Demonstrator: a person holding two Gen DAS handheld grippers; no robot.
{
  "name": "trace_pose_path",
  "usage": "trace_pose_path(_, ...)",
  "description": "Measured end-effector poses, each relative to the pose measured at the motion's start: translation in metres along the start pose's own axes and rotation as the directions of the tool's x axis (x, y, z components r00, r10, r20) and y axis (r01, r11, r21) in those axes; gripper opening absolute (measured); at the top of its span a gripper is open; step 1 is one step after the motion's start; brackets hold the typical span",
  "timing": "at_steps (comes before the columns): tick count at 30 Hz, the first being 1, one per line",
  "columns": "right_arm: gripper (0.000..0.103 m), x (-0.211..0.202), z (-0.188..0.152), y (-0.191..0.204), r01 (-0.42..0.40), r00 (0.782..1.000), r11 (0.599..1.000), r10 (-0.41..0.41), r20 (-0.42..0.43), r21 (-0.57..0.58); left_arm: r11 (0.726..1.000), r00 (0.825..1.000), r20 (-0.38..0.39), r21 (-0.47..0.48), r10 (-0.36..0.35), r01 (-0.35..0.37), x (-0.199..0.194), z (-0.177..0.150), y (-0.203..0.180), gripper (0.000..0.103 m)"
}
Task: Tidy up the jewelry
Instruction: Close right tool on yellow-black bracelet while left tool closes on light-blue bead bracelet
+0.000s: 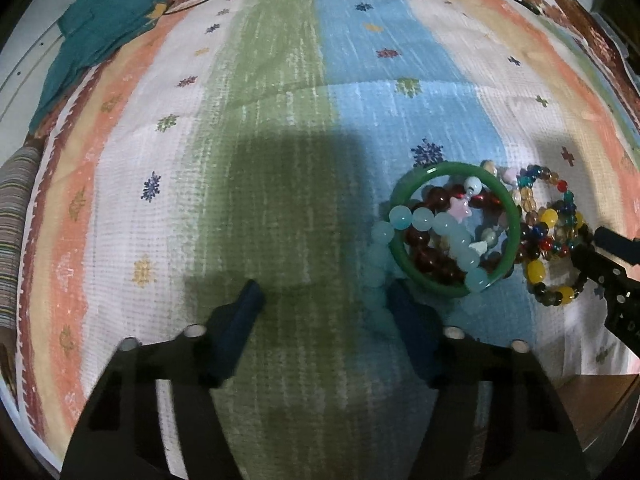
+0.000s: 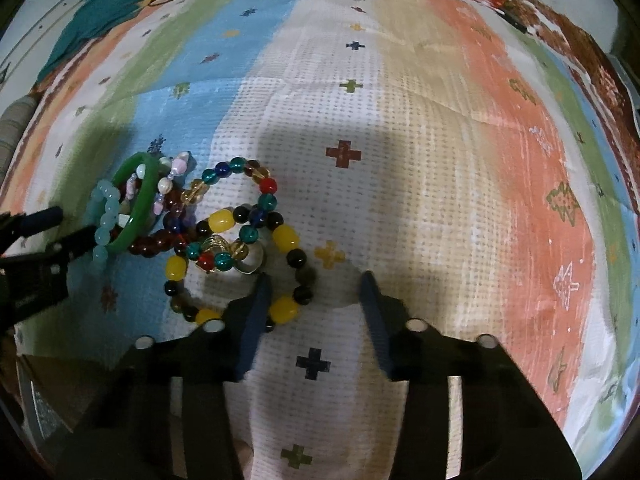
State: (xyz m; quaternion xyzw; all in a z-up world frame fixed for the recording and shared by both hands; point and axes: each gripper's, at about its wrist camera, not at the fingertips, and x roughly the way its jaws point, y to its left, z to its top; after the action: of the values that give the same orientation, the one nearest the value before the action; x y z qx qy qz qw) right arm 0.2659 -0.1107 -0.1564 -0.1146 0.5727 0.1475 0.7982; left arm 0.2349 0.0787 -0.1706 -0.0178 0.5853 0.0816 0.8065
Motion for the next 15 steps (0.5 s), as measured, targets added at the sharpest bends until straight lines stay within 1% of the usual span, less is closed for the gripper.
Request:
trace_pose_path(1, 0.025, -0.001, 0.000, -0.001, -0.005, 1.000, 1.000, 0.005, 0.004, 0.001, 1.000, 1.000, 0.000, -0.005, -0.008, 0.008, 0.000, 0.000, 0.001, 0.041)
trace_pose_path(2, 0.019, -0.002, 0.000, -0.001, -0.005, 1.000, 1.000, 0.005, 0.005, 0.003, 1.000, 1.000, -0.001, -0.012, -0.014, 0.014, -0.001, 0.001, 0.002, 0.035)
trace_pose_path(4, 0.019, -0.004, -0.001, -0.002, -0.005, 1.000, 1.000, 0.005, 0.009, 0.000, 0.999, 1.000, -0.003, -0.026, -0.025, 0.025, -0.002, 0.002, 0.005, 0.015)
trace_pose_path(5, 0.019, -0.005, -0.002, -0.003, -0.008, 1.000, 1.000, 0.008, 0.013, -0.001, 0.999, 0.999, -0.006, -0.029, -0.032, 0.032, -0.002, 0.003, 0.005, 0.011)
trace_pose_path(9, 0.013, -0.009, -0.003, -0.001, -0.003, 1.000, 1.000, 0.003, 0.026, 0.001, 0.999, 0.999, -0.003, -0.028, -0.040, 0.040, -0.005, 0.004, 0.007, 0.011)
trace_pose_path(15, 0.013, -0.024, -0.006, 0.002, -0.001, 0.998, 1.000, 0.001, 0.056, -0.001, 0.998, 0.998, 0.028, -0.028, -0.058, 0.059, -0.022, 0.005, 0.008, 0.011)
